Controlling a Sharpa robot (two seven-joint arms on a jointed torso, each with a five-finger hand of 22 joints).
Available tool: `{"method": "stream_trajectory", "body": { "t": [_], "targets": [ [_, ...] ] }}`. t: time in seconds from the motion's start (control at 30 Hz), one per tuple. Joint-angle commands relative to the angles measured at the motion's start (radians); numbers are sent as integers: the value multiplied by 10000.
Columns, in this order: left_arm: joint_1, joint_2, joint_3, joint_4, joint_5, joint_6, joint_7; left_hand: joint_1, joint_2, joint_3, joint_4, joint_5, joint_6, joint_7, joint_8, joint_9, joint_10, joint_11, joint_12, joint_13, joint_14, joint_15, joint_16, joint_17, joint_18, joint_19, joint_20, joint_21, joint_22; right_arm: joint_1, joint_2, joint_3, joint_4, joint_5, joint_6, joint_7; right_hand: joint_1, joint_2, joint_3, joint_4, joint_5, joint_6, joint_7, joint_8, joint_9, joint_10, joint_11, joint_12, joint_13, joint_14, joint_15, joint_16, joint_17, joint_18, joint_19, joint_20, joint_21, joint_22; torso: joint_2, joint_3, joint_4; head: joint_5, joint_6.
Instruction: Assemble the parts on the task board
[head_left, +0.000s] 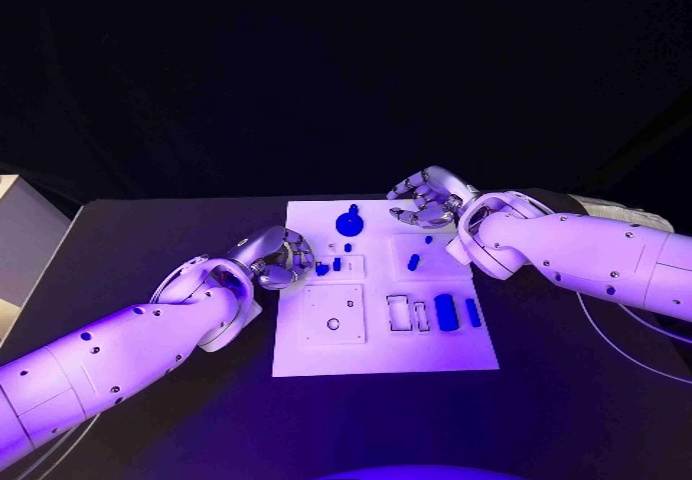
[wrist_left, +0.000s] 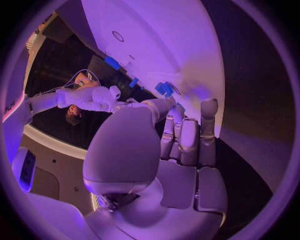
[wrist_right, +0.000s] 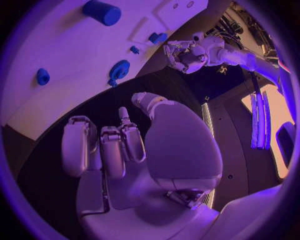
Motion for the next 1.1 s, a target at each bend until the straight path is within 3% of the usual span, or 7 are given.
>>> {"method": "stream_trajectory", "body": {
  "t": [0.03, 0.2, 0.5, 0.63, 0.7, 0.8, 1.1],
  "targets": [
    [1, -47, 75, 68, -56, 347, -165, -24, 26, 44, 19, 38, -44, 0, -55, -34, 84, 0, -69, -18, 62, 12, 55, -8, 14, 46, 14, 61, 11, -5, -9, 3, 13, -15, 19, 108, -75, -15, 51, -15, 44, 72, -18, -53, -3, 73, -9, 34, 1259, 1062, 16, 40, 2634, -97, 408, 65, 8, 394, -3, 0, -1, 13, -9],
    [9, -153, 173, 131, -270, 786, -425, -67, 26, 53, 38, 36, -61, 3, -61, -30, 90, 7, -69, -19, 51, 18, 49, -32, 16, 37, 17, 54, 4, -5, -14, 3, 14, -15, 16, 102, -75, -15, 51, -15, 44, 72, -18, -53, -3, 73, -9, 34, 1259, 1062, 16, 40, 2634, -97, 408, 65, 8, 394, -13, 7, 9, 31, 0],
    [14, -226, 221, 171, -347, 974, -523, -93, -11, 54, 30, 35, -80, 3, -66, -25, 80, 7, -76, -23, 36, 20, 41, -58, 24, 3, 22, 22, -27, -5, -12, 3, 13, -16, 14, 99, -75, -15, 51, -15, 44, 72, -18, -53, -3, 73, -9, 34, 1259, 1062, 16, 40, 2634, -97, 408, 65, 8, 394, 3, -7, -2, 57, 24],
    [14, -221, 223, 194, -116, 763, -247, -372, -373, -151, 76, 31, -390, 47, -262, -71, 14, 51, -212, -118, -71, 63, -8, -214, 42, -117, 74, -110, -130, -5, -14, 3, 11, -16, 14, 99, -75, -15, 51, -15, 44, 72, -18, -53, -3, 73, -9, 34, 1259, 1062, 16, 40, 2634, -97, 408, 65, 8, 394, -2, -9, 4, 62, 29],
    [13, -206, 222, 237, 8, 593, -140, -578, -602, -390, 193, 33, -656, 108, -465, -146, -108, 126, -354, -208, -596, 136, -226, -932, 165, -633, 132, -686, -668, -5, -14, 3, 10, -16, 13, 99, -75, -15, 51, -15, 44, 72, -18, -53, -3, 73, -9, 34, 1259, 1062, 16, 40, 2634, -97, 408, 65, 8, 394, 1, -12, 4, 62, 27],
    [12, -173, 220, 331, 160, 345, -208, -903, -839, -741, 444, 28, -966, 221, -674, -219, -207, 262, -586, -378, -763, 242, -336, -1142, 195, -799, 218, -986, -905, -5, -14, 3, 10, -16, 13, 100, -75, -15, 51, -15, 44, 72, -18, -53, -3, 73, -9, 34, 1259, 1062, 16, 40, 2634, -97, 408, 65, 8, 394, 4, -12, 2, 61, 29],
    [8, 22, 197, 555, 176, -52, -1516, -1547, -964, -1805, 1406, 34, -983, 260, -536, -131, -129, 357, -771, -681, -797, 352, -445, -1342, 235, -651, 366, -1440, -1291, -5, 3, 3, 8, -17, 13, 100, -75, -15, 51, -15, 44, 72, -18, -53, -3, 73, -9, 34, 1259, 1062, 16, 40, 2634, -97, 408, 65, 8, 394, 5, -3, -7, 103, 57]
  ]
}}
